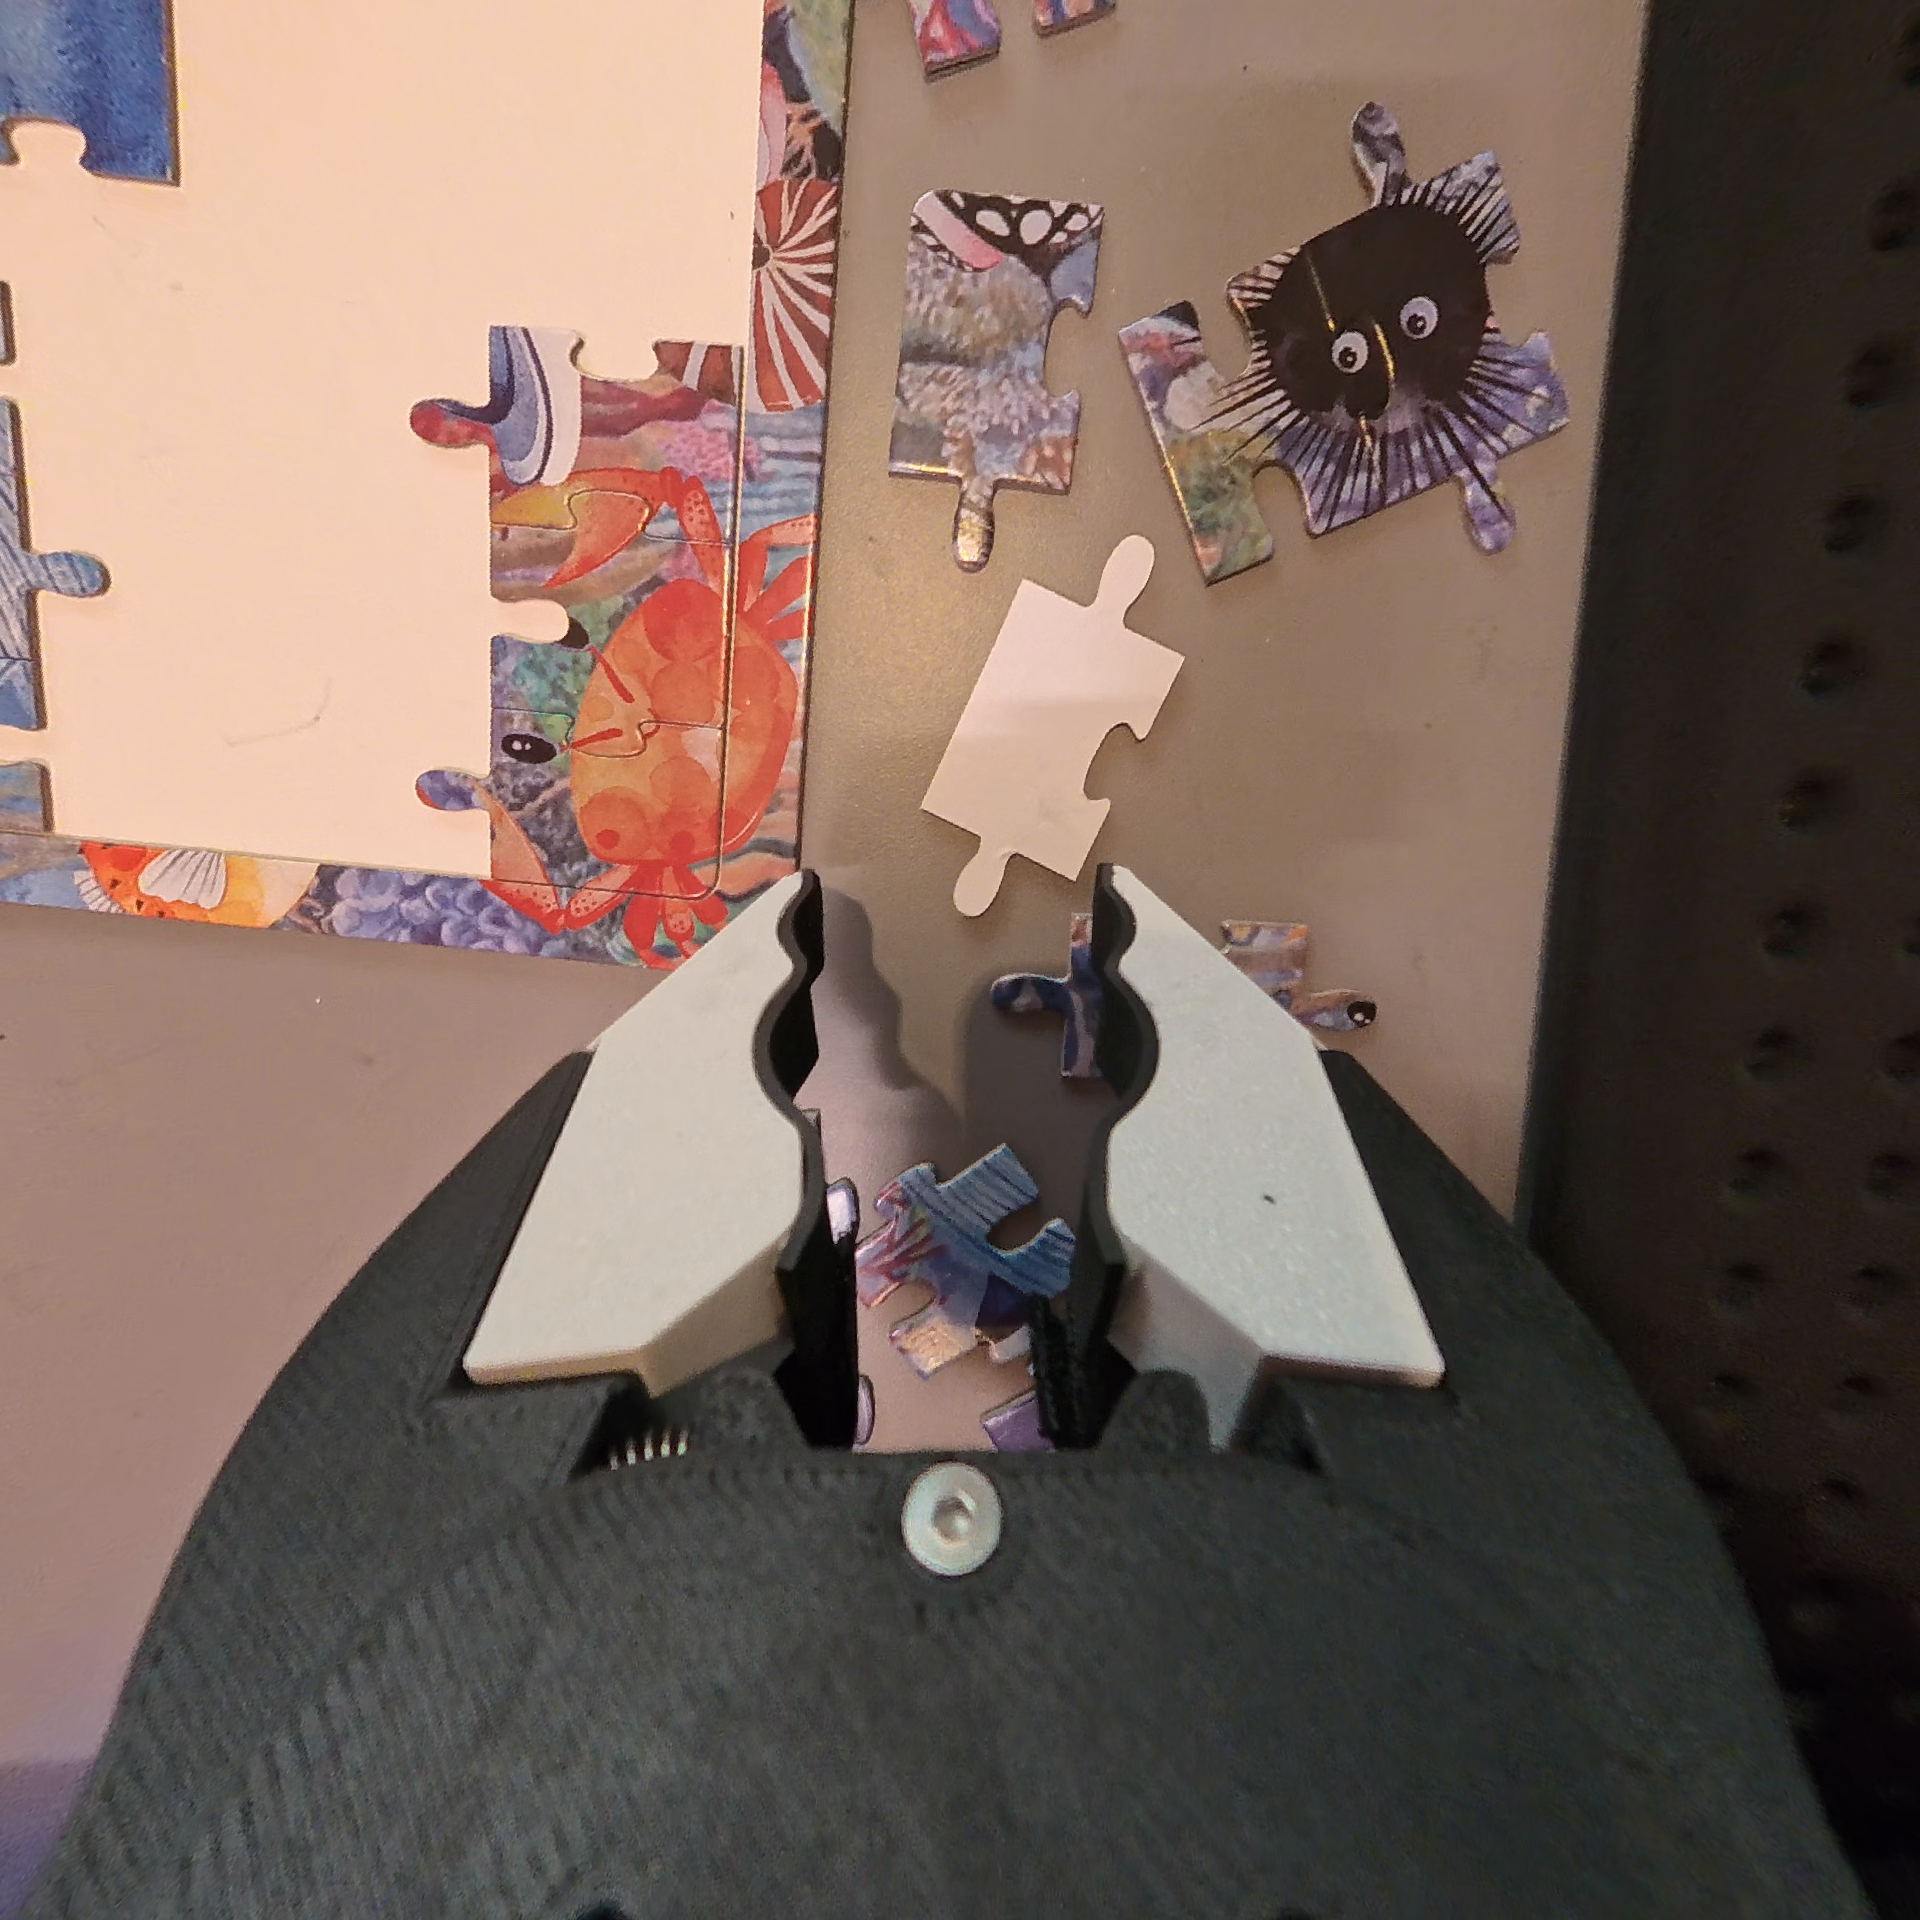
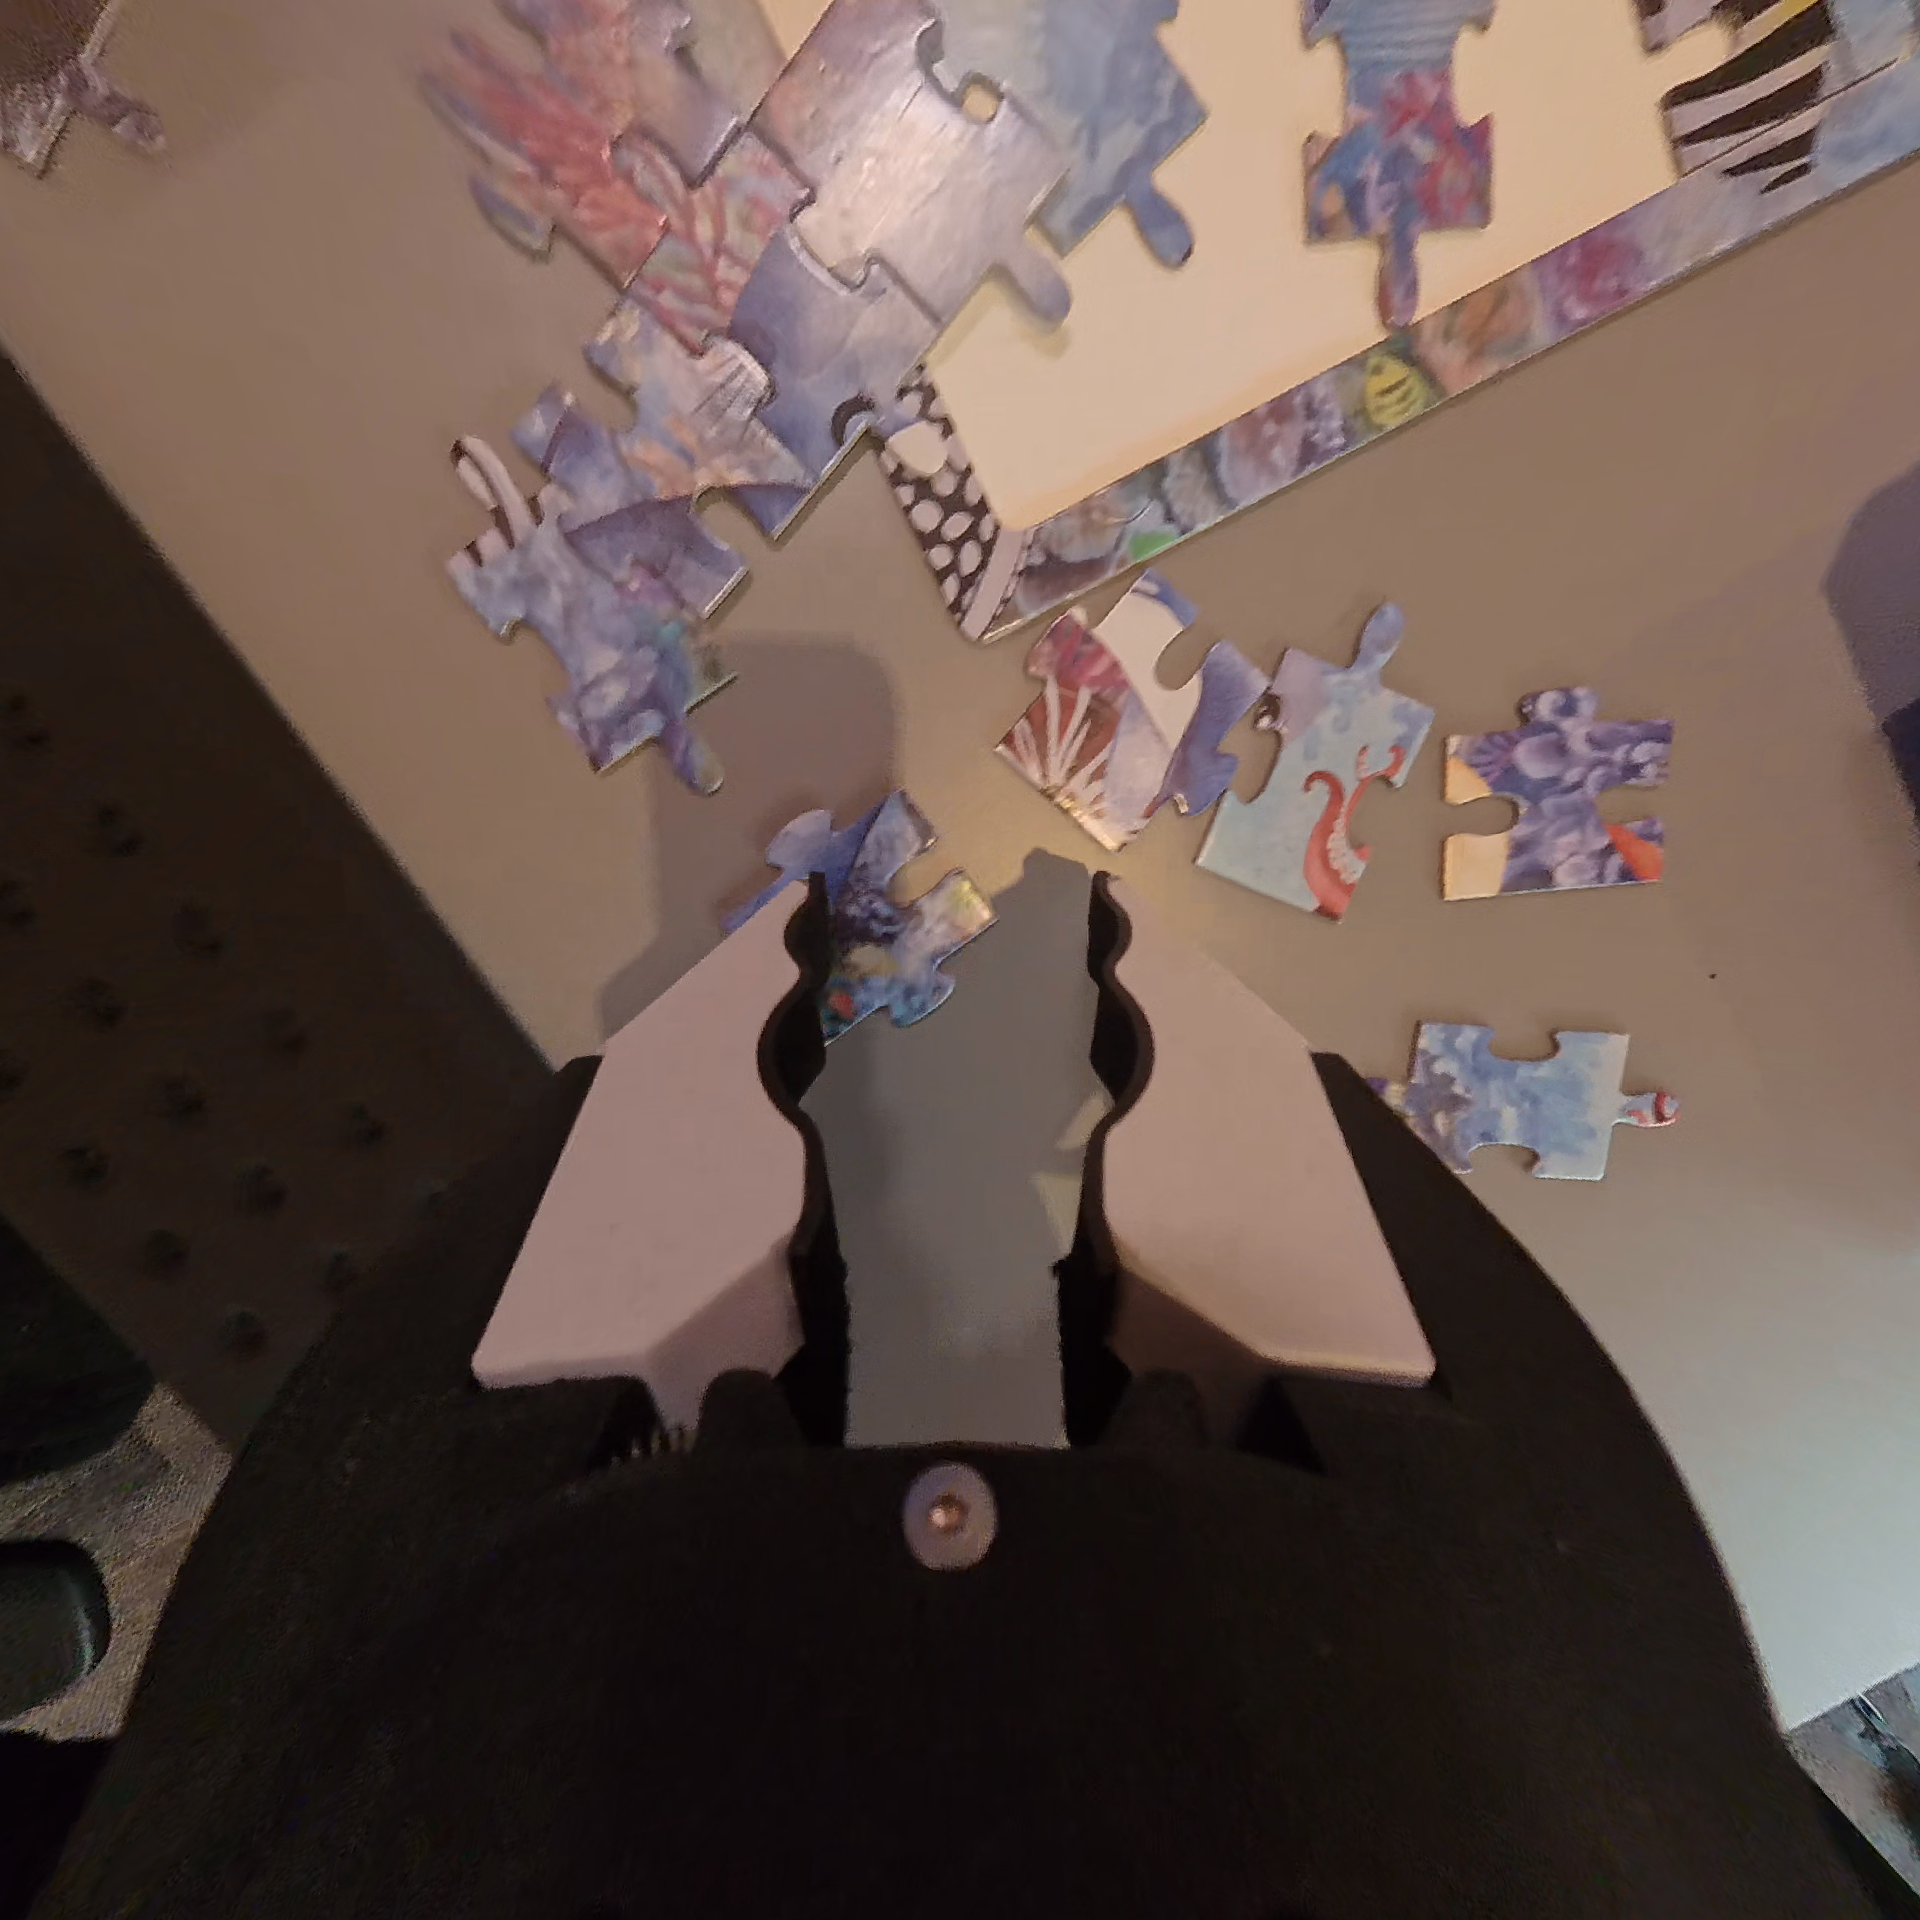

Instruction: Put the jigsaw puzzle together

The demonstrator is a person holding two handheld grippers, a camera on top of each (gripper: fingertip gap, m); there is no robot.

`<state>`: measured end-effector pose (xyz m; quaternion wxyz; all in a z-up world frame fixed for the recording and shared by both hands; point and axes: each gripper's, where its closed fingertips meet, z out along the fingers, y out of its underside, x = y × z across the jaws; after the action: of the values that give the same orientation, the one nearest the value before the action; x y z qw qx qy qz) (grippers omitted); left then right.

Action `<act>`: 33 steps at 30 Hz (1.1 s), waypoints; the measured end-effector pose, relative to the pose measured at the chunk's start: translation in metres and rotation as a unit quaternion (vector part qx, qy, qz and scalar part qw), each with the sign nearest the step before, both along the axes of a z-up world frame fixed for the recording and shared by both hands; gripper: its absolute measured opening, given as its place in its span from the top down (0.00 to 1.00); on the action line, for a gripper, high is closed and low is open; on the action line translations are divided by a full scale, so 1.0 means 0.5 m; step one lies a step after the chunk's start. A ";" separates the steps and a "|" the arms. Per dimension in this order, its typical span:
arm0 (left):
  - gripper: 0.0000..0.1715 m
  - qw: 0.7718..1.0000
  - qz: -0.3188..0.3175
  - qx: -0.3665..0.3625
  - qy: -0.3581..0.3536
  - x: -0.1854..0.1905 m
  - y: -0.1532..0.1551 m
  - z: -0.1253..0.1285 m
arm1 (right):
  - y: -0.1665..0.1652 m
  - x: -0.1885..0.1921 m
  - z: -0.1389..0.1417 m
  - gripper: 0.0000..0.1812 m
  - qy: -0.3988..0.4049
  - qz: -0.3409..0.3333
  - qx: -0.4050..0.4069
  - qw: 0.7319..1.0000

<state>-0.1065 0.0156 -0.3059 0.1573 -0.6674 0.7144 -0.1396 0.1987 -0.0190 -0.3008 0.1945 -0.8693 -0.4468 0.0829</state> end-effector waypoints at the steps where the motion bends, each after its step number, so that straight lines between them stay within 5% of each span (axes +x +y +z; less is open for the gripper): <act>1: 0.70 1.000 0.002 0.001 0.000 -0.001 0.002 0.001 | 0.011 0.002 0.001 0.73 0.001 -0.005 0.007 1.000; 14: 0.62 0.997 0.066 0.013 0.026 -0.091 0.026 0.056 | 0.079 -0.072 0.043 0.71 0.021 0.013 0.068 0.997; 21: 0.59 0.994 0.077 -0.015 0.081 -0.143 0.000 0.017 | 0.093 -0.168 0.067 0.71 0.021 0.069 0.090 0.993; 33: 0.60 0.985 0.155 -0.017 0.075 -0.270 -0.040 0.018 | 0.082 -0.264 0.067 0.73 0.029 0.128 0.100 0.986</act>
<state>-0.2415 -0.0044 -0.2970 0.1115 -0.7811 0.6098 -0.0750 0.0668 0.0218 -0.2673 0.2811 -0.7783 -0.5545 0.0877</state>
